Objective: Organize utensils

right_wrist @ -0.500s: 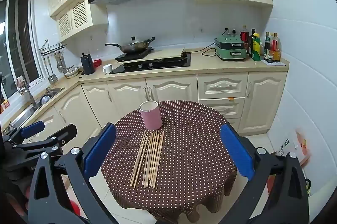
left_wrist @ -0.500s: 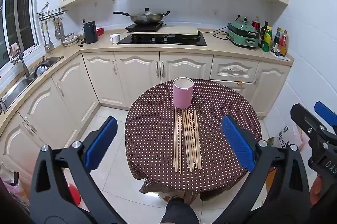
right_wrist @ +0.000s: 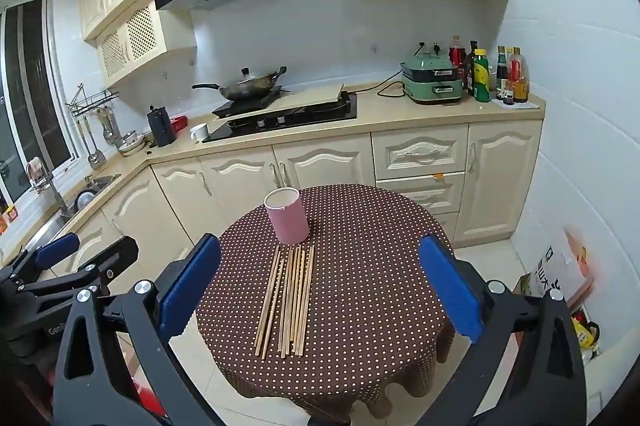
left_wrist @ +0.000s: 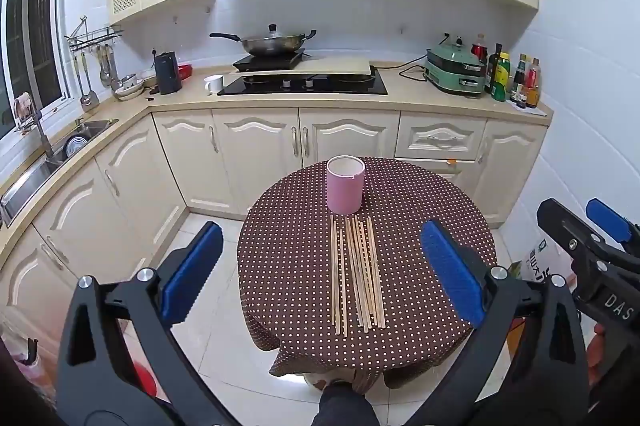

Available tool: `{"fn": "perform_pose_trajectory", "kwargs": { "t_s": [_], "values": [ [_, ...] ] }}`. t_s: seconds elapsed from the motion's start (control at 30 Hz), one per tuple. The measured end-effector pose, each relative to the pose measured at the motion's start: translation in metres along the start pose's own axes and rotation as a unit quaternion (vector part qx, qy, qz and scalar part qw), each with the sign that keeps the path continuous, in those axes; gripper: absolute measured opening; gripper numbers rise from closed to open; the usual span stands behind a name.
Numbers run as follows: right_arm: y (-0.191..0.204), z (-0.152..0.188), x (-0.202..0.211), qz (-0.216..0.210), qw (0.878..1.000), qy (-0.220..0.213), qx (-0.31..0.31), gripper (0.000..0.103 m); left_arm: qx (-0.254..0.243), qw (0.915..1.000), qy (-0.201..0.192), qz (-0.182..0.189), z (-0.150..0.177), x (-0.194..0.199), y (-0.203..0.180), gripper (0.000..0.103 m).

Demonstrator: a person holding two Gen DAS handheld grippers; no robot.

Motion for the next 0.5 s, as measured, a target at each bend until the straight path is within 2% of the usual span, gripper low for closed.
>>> {"fn": "perform_pose_trajectory", "kwargs": {
  "t_s": [0.5],
  "values": [
    [0.009, 0.005, -0.005, -0.010, 1.000, 0.000, 0.023, 0.095, -0.002, 1.0000, -0.003, -0.001, 0.005, -0.005, 0.004, 0.098]
  ]
}}
Point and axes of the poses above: each gripper's, at about its wrist camera, not at the fingertips, and x roughly against the way its jaws point, y to its left, z to its underside, the point moved 1 cm from there along -x, roughly the way its jaws point, and after that the axes turned 6 degrees about -y, right-handed, at the moved point
